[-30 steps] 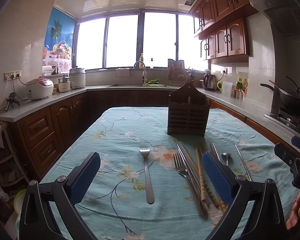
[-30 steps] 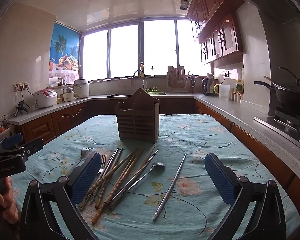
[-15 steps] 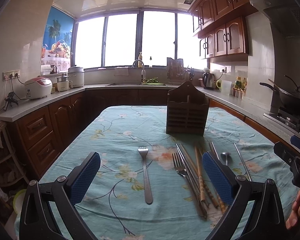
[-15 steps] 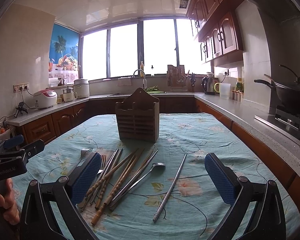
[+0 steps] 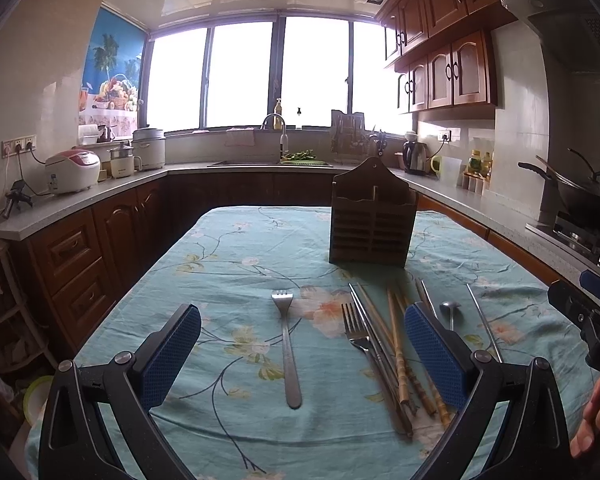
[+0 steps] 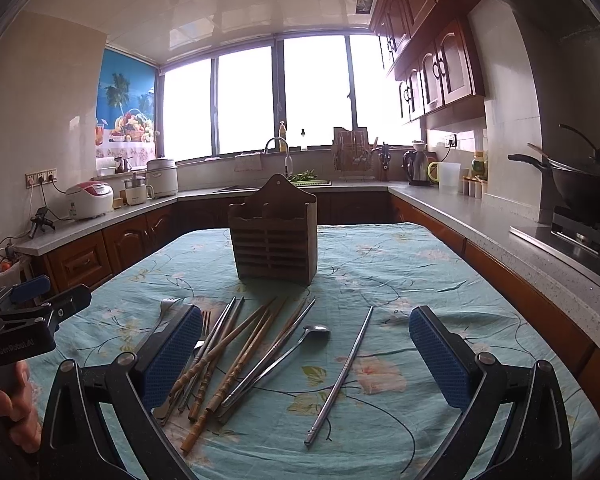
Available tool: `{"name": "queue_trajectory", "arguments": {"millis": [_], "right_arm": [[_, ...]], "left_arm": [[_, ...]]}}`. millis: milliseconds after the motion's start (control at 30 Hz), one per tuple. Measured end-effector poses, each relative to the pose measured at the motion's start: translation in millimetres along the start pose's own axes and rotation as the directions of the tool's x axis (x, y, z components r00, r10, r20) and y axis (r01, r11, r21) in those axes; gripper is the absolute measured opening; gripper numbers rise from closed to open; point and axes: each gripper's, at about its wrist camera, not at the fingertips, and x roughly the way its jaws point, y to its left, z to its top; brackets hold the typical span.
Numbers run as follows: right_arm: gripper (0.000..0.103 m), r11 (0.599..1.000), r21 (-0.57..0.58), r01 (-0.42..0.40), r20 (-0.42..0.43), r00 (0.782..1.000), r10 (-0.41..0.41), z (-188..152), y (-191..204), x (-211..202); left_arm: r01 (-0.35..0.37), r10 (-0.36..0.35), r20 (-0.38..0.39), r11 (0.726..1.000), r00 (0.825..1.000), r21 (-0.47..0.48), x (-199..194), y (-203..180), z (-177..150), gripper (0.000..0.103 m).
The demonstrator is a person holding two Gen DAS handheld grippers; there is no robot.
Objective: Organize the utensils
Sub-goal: 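Close the left tool on a wooden chopstick while the right tool grasps a metal chopstick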
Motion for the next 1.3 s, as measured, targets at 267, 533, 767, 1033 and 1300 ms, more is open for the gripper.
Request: {"name": "queue_trajectory", "arguments": {"millis": [267,533,767,1033,1300], "right_arm": [[0.103,0.999,0.048,0.004,-0.064,0.998,-0.001,3.0,-8.7,12.5],[0.103,0.997,0.074,0.007,-0.150,0.989,0.004,10.6,-20.0,33.5],[0.094,0.994,0.109,0.016,-0.259,0.966,0.013,15.0,-37.4,65.4],[0.061,0.987,0.156,0.046,-0.420,0.907,0.024,9.9,-53.8,109.6],[0.040,0.980,0.186,0.069,-0.514,0.857,0.038,1.0,-66.7,150.7]], "left_arm": [[0.015,-0.016,-0.052,1.000,0.999,-0.018,14.0,2.9,4.8,0.102],[0.090,-0.090,-0.152,0.996,0.984,-0.008,42.1,0.2,27.3,0.102],[0.158,-0.149,-0.269,0.987,0.952,0.013,77.8,-3.2,53.1,0.096],[0.254,-0.212,-0.418,0.966,0.883,0.045,130.3,-14.1,78.5,0.075],[0.320,-0.237,-0.495,0.943,0.836,0.090,184.6,-20.2,99.8,0.059]]}}
